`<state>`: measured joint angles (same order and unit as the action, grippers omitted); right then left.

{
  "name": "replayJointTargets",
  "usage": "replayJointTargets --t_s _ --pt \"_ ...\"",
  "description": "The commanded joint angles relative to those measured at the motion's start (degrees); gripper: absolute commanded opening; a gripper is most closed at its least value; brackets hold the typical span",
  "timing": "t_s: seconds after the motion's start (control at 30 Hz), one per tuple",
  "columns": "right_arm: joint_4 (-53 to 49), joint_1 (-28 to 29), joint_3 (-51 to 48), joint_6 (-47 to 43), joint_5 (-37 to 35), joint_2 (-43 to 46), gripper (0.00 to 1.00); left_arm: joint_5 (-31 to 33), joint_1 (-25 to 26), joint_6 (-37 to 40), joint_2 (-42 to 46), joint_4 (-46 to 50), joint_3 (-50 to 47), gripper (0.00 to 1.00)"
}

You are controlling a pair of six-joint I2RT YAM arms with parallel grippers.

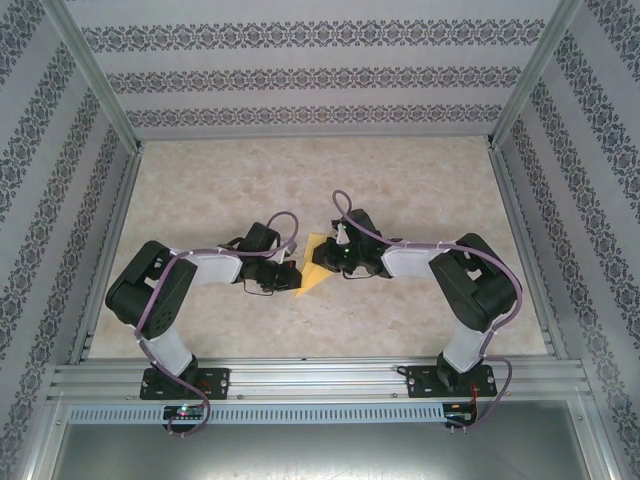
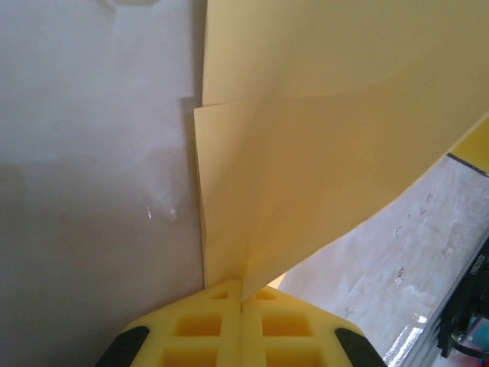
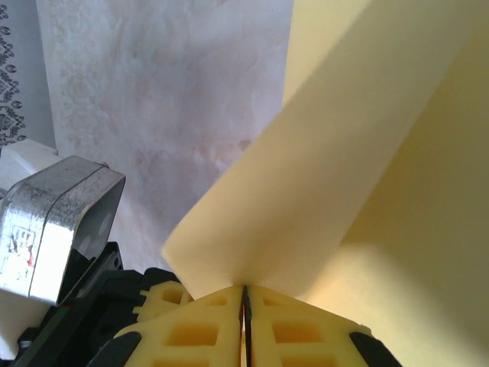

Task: Fold a paper plane with a square sheet of paper (pick it up from the middle)
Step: Fourth fold the wing at the center of the table.

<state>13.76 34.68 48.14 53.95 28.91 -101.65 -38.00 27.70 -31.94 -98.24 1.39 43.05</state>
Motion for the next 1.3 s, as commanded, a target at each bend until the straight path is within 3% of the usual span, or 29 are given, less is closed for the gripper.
replayJointTargets --t_s 0.0,0.23,0.43,0.9,1.1,1.27 --pt "2.75 0.18 2.02 1.48 1.16 -2.14 0.11 0.21 -0.73 -0.97 -2.05 1.79 -0.16 0.00" --pt "2.74 -0.64 2.75 1.76 0.97 -4.27 0.11 1.00 -0.90 -1.19 -2.05 3.20 0.01 0.00" --pt "2.24 -1.01 2.36 1.74 0.33 -4.72 0.10 1.17 -0.89 -1.18 -1.79 4.10 0.47 0.08" --pt "2.17 -1.45 1.82 1.94 0.07 -5.93 0.10 -0.05 -0.92 -4.08 0.52 0.81 0.19 0.15" --pt "2.32 -1.45 1.29 2.16 -0.55 -5.18 0.10 -0.11 -0.90 -4.11 1.82 0.45 0.21 0.03" --pt "2.69 -1.59 0.13 1.97 -1.36 -2.89 0.12 -0.26 -0.95 -5.12 0.62 1.33 0.28 0.00"
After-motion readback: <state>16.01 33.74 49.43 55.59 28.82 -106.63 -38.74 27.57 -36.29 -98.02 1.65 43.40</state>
